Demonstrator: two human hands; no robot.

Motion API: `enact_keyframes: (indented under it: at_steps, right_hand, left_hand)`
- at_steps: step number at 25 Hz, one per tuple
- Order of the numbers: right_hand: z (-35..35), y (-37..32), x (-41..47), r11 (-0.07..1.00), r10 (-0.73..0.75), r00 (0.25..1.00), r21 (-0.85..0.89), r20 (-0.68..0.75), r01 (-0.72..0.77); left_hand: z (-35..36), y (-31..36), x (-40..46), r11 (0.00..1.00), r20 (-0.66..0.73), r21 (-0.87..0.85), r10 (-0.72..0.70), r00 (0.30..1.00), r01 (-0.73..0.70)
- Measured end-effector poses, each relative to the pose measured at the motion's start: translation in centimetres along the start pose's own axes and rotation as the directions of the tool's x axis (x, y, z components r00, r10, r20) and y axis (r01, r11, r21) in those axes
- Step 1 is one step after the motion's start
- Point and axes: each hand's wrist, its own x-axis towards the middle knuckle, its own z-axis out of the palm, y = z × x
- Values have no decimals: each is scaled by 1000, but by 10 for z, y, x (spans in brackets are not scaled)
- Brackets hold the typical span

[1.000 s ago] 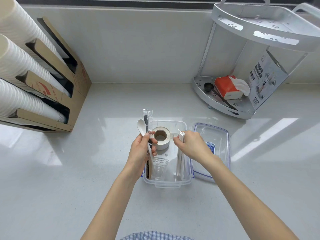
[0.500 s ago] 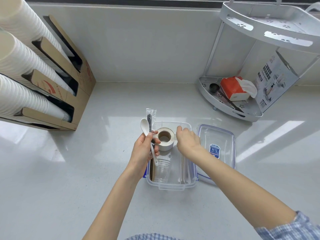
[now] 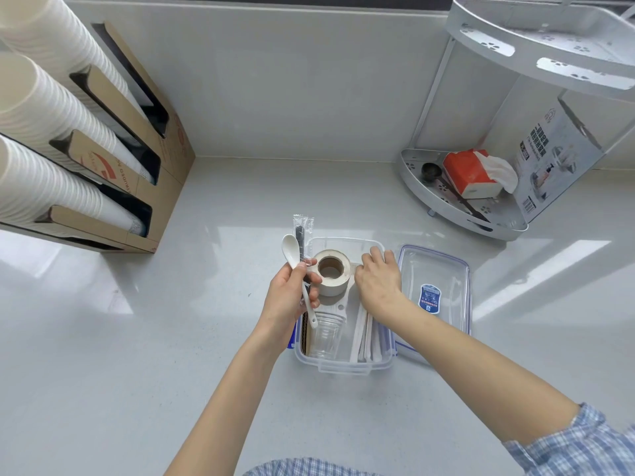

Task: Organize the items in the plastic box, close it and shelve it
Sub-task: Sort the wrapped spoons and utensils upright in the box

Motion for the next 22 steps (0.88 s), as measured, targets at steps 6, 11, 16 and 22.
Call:
enact_keyframes:
  at_steps: [6, 11, 16, 22]
  right_hand:
    - [10, 4, -4, 997, -14, 999, 76, -48, 18]
    - [11, 10, -15, 920, 159, 942, 389, -295, -34]
    - [-15, 13, -42, 231, 378, 917, 972, -129, 42]
    - [-30, 10, -49, -207, 205, 969, 974, 134, -91]
  left_hand:
    - [3, 0, -2, 1000, 7, 8, 3, 1000, -3]
    - [6, 1, -2, 999, 29, 16, -47, 998, 47]
    - [16, -2, -7, 993, 129, 111, -65, 990, 51]
    - [23, -10, -14, 977, 285, 213, -44, 958, -19]
